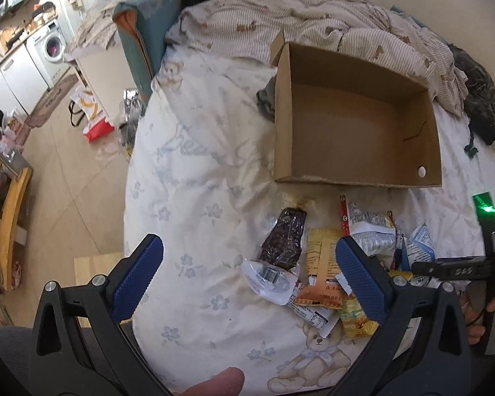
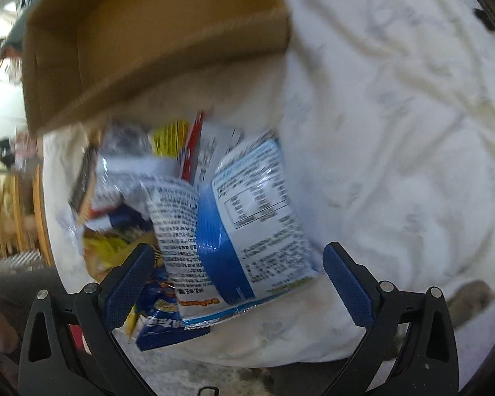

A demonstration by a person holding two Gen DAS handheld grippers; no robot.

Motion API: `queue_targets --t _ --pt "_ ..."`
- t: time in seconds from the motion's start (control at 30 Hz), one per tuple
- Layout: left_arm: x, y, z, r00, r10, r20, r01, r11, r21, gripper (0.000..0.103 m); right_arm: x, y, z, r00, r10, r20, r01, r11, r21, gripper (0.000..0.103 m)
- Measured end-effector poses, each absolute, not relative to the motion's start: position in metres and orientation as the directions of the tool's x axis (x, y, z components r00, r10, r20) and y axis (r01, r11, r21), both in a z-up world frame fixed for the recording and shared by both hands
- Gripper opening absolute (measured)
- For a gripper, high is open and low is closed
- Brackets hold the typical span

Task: Organize snacks
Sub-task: 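Grasp the blue-and-white chip bag with the right tool and lift it, then grasp the dark vacuum-packed sausage with the left tool while the right tool holds the chip bag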

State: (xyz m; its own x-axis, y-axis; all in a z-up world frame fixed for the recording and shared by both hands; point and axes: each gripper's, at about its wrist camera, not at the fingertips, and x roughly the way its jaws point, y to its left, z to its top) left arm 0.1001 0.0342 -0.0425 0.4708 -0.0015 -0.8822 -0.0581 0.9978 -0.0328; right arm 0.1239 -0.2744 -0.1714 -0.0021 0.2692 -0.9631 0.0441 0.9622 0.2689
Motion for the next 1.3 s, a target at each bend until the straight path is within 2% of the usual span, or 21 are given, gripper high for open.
queue_targets --t 0.17,0.23,0.47,0.7,0.83,0.93,1.17,1.3 --pt "0.104 0.029 -0.05 0.448 -0.004 -0.894 -0.047 0.999 -0.028 0.103 0.126 -0.268 -0.186 -0.024 0.223 -0.975 0.004 0.975 0.223 0.101" --pt "0.105 0.027 -0.052 0.442 -0.005 -0.897 -0.041 0.999 -0.026 0.103 0.126 -0.27 -0.188 -0.031 0.212 -0.977 -0.001 0.977 0.212 0.087" --pt "0.107 0.026 -0.058 0.42 0.009 -0.908 -0.033 0.999 -0.005 0.103 0.107 -0.286 -0.151 0.066 0.215 -0.974 0.012 0.976 0.216 0.063" --pt "0.119 0.033 -0.065 0.356 -0.027 -0.934 -0.039 0.998 -0.044 0.103 0.086 -0.302 -0.073 0.276 0.35 -0.895 -0.002 0.932 0.363 0.061" --pt "0.137 0.038 -0.075 0.307 -0.043 -0.951 -0.063 0.996 -0.065 0.101 0.085 -0.298 -0.053 0.361 0.425 -0.83 -0.027 0.894 0.447 0.06" --pt "0.149 0.034 -0.086 0.275 -0.029 -0.961 -0.059 0.997 -0.047 0.098 0.088 -0.296 -0.054 0.373 0.42 -0.827 -0.018 0.895 0.446 0.061" --pt "0.173 0.006 -0.14 0.145 -0.054 -0.988 0.011 0.999 -0.053 0.078 0.086 -0.269 -0.066 0.363 0.395 -0.844 0.014 0.903 0.429 0.061" --pt "0.179 -0.006 -0.172 0.087 0.001 -0.996 0.053 0.999 0.006 0.077 0.09 -0.268 -0.066 0.357 0.389 -0.849 0.024 0.905 0.424 0.061"
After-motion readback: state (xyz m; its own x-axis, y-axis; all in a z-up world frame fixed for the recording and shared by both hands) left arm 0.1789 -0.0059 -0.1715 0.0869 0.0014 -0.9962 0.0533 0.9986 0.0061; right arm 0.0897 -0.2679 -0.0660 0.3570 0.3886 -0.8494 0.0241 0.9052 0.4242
